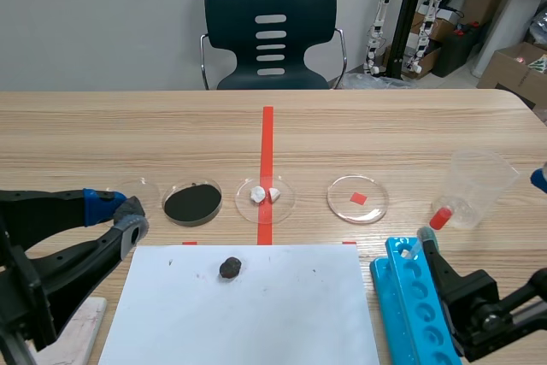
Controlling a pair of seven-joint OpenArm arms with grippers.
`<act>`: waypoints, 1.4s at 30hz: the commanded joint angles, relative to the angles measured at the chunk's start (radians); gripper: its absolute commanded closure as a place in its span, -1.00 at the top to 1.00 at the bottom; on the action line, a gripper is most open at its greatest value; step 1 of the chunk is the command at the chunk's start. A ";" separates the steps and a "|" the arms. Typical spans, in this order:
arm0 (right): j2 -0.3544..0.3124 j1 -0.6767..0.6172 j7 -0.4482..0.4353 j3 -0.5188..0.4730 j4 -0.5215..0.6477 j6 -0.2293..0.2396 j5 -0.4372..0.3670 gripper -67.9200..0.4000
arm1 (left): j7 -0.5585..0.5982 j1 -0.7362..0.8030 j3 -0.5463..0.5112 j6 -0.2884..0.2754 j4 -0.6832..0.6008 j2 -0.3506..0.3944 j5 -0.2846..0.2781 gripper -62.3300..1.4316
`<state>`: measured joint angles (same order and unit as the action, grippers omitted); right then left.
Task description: Put the right mineral back
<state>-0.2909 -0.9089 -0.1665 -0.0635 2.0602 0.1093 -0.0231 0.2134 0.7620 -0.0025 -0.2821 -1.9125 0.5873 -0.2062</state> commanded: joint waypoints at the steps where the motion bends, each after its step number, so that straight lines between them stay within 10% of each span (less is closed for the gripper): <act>1: 0.000 0.009 -0.011 -0.003 0.018 -0.007 -0.006 1.00 | 0.014 0.002 0.003 0.002 -0.017 -0.005 -0.010 -0.61; 25: 0.000 0.012 -0.011 -0.003 0.018 -0.007 -0.007 1.00 | -0.075 -0.002 0.015 0.002 -0.016 -0.017 -0.035 -0.61; 42: 0.000 0.011 -0.011 -0.003 0.018 -0.007 -0.007 1.00 | -0.382 -0.343 0.273 0.002 0.169 -0.111 -0.127 -0.61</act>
<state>-0.2909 -0.9085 -0.1665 -0.0635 2.0602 0.1093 -0.0231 -0.1783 0.4259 0.2634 -0.2813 -1.7294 0.4915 -0.3237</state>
